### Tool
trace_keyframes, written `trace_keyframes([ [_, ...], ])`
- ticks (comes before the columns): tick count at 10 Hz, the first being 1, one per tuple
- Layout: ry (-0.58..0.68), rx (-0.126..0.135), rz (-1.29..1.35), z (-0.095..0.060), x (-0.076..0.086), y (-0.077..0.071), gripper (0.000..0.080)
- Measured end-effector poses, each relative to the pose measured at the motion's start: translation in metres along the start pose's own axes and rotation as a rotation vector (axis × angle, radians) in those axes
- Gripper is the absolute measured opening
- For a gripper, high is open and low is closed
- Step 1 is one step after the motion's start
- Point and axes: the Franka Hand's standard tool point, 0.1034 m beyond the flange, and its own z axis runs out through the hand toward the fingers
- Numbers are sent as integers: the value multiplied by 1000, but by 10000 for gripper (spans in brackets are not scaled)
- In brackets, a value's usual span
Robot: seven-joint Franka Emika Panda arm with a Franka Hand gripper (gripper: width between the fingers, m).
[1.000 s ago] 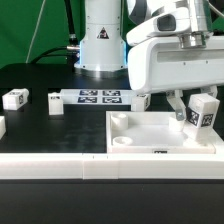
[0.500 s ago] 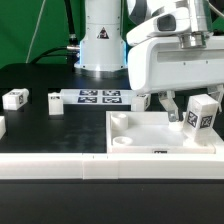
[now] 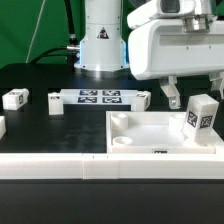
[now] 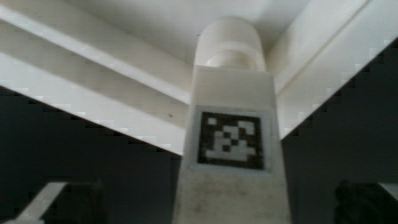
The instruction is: Assemble one leg
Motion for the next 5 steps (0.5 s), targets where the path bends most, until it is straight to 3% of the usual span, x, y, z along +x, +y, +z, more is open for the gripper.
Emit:
trace_keyframes([
  [2, -17, 8, 10, 5, -5, -4, 649],
  [3, -142, 51, 42, 5, -10, -12, 649],
  [5, -271, 82, 67, 3, 1, -5, 649],
])
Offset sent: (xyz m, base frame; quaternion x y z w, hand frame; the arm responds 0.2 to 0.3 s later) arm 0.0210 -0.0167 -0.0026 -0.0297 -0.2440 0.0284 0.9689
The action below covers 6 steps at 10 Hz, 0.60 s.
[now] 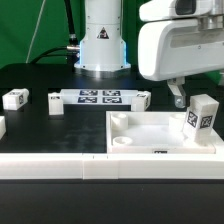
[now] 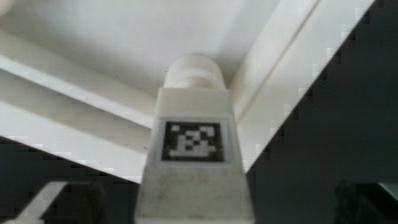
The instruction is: Assemble one leg
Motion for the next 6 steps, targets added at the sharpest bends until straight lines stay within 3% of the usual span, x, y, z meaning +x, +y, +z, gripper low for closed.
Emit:
trace_keyframes([
  [3, -205, 54, -4, -2, -1, -3, 649],
  [4, -157, 41, -8, -1, 9, 4, 649],
  [6, -106, 22, -3, 4, 11, 13, 649],
])
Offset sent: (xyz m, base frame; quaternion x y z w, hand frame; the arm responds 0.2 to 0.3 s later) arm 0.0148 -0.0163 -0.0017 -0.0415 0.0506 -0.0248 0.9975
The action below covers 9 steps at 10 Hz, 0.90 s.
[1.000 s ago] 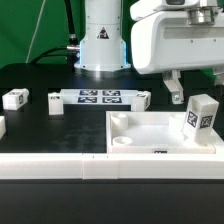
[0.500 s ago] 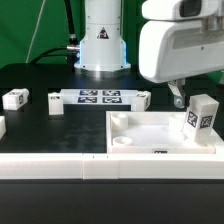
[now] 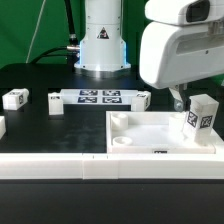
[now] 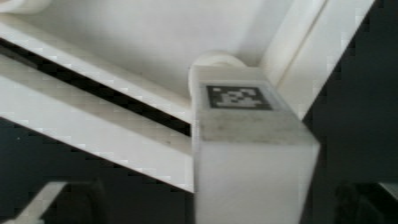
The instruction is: Assemble one leg
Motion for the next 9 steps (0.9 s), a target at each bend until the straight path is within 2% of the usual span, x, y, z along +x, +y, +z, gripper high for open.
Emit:
trace_keyframes([
  [3, 30, -8, -2, 4, 1, -2, 649],
  [4, 30, -8, -2, 5, 1, -2, 527],
  [5, 30, -8, -2, 5, 1, -2, 527],
  [6, 30, -7, -2, 5, 1, -2, 326],
  [7, 31, -7, -2, 5, 1, -2, 291],
  [9, 31, -6, 25, 5, 2, -2, 292],
])
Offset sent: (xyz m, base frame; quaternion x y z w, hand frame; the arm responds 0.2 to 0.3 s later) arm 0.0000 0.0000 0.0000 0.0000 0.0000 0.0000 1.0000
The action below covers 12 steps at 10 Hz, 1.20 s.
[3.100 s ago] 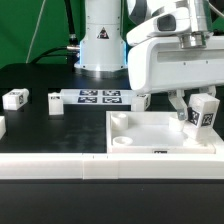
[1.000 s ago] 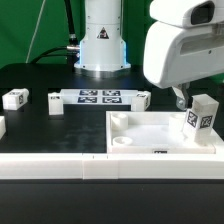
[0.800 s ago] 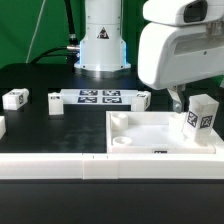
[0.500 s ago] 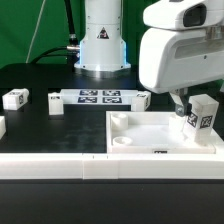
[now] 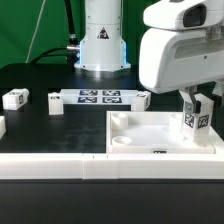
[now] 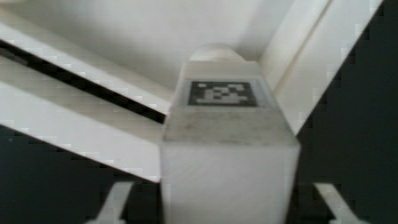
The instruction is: Assemble one leg
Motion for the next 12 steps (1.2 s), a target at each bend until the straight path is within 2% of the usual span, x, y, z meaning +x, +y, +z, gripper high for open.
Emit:
trace_keyframes([
  [2, 19, -3, 36, 0, 0, -1, 292],
  [4, 53, -7, 318, 1, -5, -5, 291],
  [12, 86, -33, 1164, 1, -10, 9, 292],
])
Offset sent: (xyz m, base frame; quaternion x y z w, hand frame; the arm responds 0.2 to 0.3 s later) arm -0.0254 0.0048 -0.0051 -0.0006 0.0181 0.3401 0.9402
